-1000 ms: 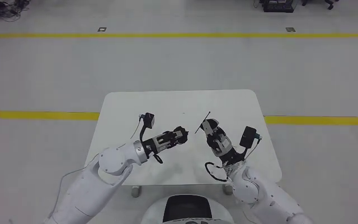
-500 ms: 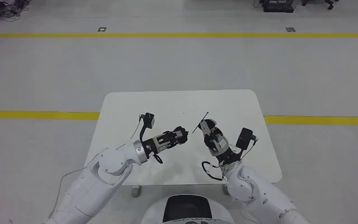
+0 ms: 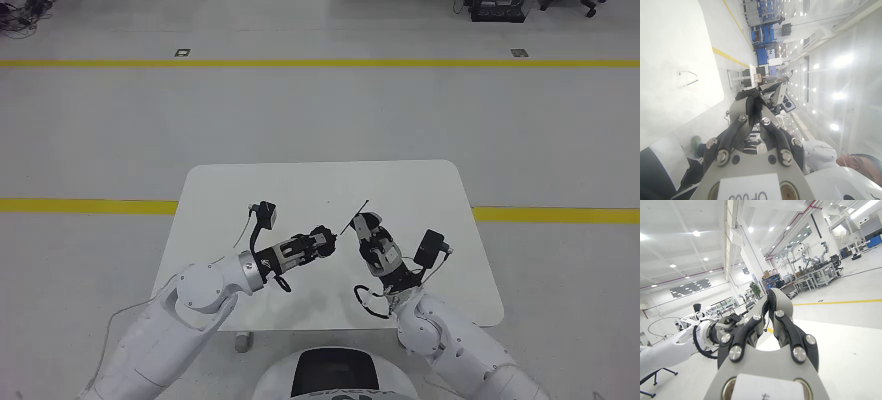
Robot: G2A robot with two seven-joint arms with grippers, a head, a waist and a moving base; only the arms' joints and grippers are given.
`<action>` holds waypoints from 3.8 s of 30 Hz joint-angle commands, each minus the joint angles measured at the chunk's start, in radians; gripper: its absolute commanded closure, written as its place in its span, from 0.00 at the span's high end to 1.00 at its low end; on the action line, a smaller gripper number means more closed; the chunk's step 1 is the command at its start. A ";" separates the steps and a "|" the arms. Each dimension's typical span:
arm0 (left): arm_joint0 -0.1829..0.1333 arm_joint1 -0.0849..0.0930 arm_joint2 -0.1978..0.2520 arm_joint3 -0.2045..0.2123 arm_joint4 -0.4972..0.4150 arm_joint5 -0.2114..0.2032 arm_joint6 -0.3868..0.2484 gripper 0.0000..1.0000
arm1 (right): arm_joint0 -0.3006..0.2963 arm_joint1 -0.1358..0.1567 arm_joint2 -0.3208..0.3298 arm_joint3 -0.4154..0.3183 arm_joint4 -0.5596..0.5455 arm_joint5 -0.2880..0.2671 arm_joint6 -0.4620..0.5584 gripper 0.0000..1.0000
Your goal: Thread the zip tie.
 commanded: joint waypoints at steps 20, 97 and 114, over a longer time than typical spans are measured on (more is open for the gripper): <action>0.000 0.000 0.000 0.000 0.000 0.000 0.000 0.00 | 0.016 -0.025 -0.011 0.032 -0.021 0.000 -0.012 0.00; 0.000 0.000 0.000 0.000 0.000 0.000 0.000 0.00 | 0.031 -0.011 -0.082 0.058 0.057 0.000 0.033 0.43; 0.000 0.000 0.000 0.000 0.000 0.000 0.000 0.00 | 0.016 0.036 -0.028 0.025 0.116 0.000 0.026 1.00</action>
